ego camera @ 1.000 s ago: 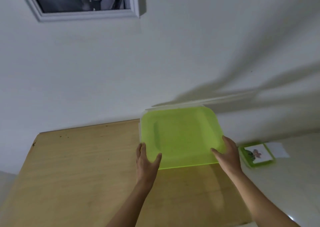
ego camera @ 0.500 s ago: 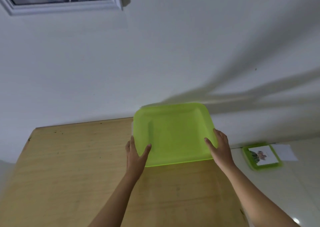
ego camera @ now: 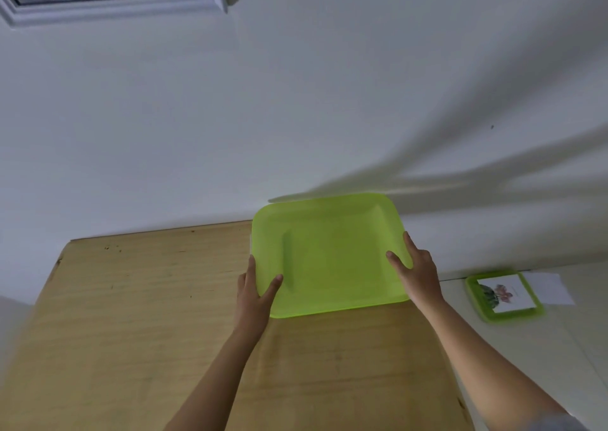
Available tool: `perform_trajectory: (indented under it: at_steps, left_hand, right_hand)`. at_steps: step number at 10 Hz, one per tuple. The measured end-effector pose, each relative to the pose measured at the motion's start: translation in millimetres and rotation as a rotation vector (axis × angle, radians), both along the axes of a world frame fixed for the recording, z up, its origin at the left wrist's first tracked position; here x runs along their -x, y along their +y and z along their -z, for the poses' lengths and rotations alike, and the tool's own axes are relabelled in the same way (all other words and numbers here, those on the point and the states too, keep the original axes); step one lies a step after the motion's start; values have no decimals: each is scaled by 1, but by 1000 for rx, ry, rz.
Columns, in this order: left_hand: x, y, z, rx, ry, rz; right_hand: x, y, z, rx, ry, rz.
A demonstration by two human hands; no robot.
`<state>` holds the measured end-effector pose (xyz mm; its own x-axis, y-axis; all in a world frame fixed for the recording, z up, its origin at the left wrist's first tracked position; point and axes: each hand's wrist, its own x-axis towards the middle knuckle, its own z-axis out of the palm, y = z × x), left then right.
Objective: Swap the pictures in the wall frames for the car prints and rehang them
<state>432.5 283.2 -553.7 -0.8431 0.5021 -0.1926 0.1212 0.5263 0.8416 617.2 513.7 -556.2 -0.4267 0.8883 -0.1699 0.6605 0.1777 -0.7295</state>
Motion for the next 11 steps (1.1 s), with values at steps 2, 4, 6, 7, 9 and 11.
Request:
perform_trajectory:
  at_steps: [2,4,6,7,9,11]
  left_hand:
    - [10,2,1,-1,-29,61]
    - [16,1,-2,34,-27,108]
    - [16,1,-5,56,-36,119]
    - [15,2,-10,82,-41,124]
    - [23,1,-11,148,-70,151]
    - [32,-1,-8,176,-88,100]
  right_hand:
    - [0,1,5,18,-3,-6]
    - [3,1,4,26,-33,0]
    - [5,-2,0,40,-61,10]
    - [6,-3,-6,63,-76,13]
    - [9,-2,-14,83,-178,-16]
    - [4,5,1,-247,-129,59]
